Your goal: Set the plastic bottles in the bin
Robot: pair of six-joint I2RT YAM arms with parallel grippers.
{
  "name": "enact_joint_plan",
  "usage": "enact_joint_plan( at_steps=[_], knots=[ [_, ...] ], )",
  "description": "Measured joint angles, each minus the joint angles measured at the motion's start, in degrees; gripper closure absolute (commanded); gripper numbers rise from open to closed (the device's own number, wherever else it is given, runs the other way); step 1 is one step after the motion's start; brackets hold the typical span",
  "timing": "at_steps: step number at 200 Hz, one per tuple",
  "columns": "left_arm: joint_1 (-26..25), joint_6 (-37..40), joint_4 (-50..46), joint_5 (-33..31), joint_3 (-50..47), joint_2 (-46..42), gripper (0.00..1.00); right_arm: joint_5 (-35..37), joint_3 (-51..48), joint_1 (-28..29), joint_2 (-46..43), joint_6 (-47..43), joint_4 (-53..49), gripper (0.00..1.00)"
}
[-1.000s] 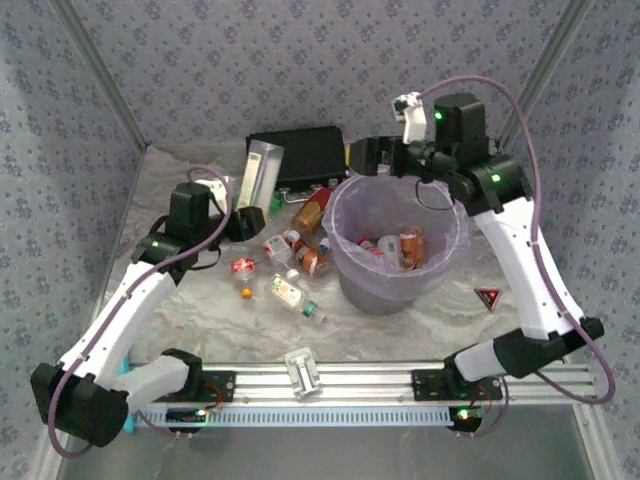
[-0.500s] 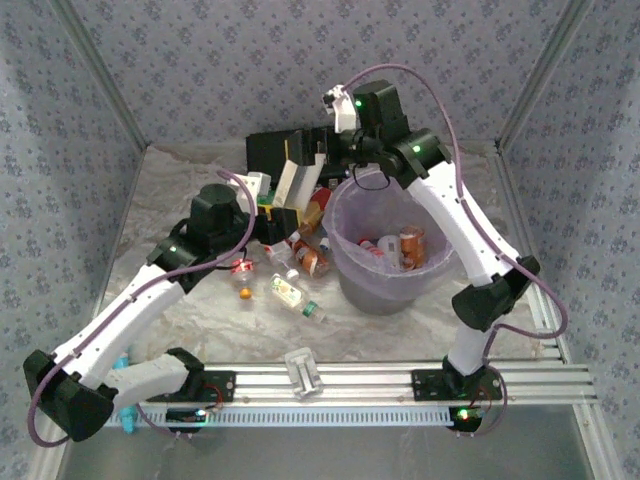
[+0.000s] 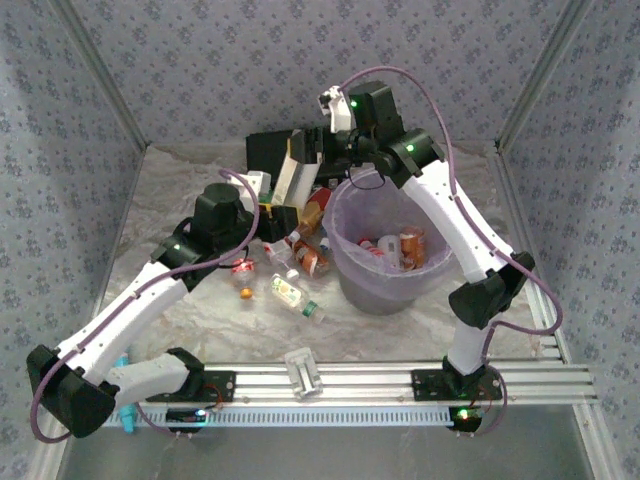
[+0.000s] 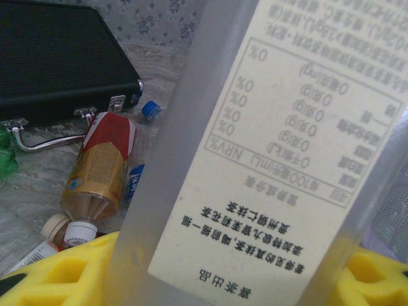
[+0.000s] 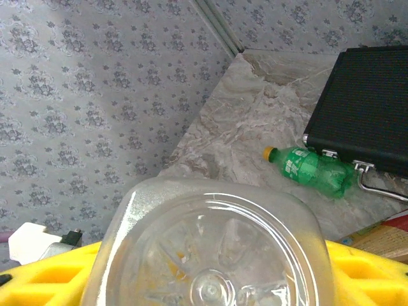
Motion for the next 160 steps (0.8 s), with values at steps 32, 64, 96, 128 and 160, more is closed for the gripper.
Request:
enact_joint_plan(
  at_steps=[32,64,96,128,160],
  knots=[
    [-0.04,-0.24,0.5,0.17,0.17,-0.02,0.03,-0.37,-0.02,-0.04,0.02,-0.24,0.68,0.4],
    [-0.04,-1.14,3.1,3.06,0.11,-0.22,0.0,-0.57,0.13,-0.81,-0.22,-1.77,1.79,0.44],
    [-0.04,-2.91,7.28,6.49,-0.35,-1.55,0.0,-0.35,0.55,-4.0,-3.04,-3.5,1.79,0.45],
    [-0.07,-4.55,9.9,8.48,-0.35,-0.94,0.0,0.57,0.52,-10.25,-10.19,-4.42,1.49,0.46],
    [-1.53,-5.03,10.71,8.79,0.15,3.74,0.01,1.55,-1.49,-16.55,-20.02,-5.27,0.26,0.46]
  ],
)
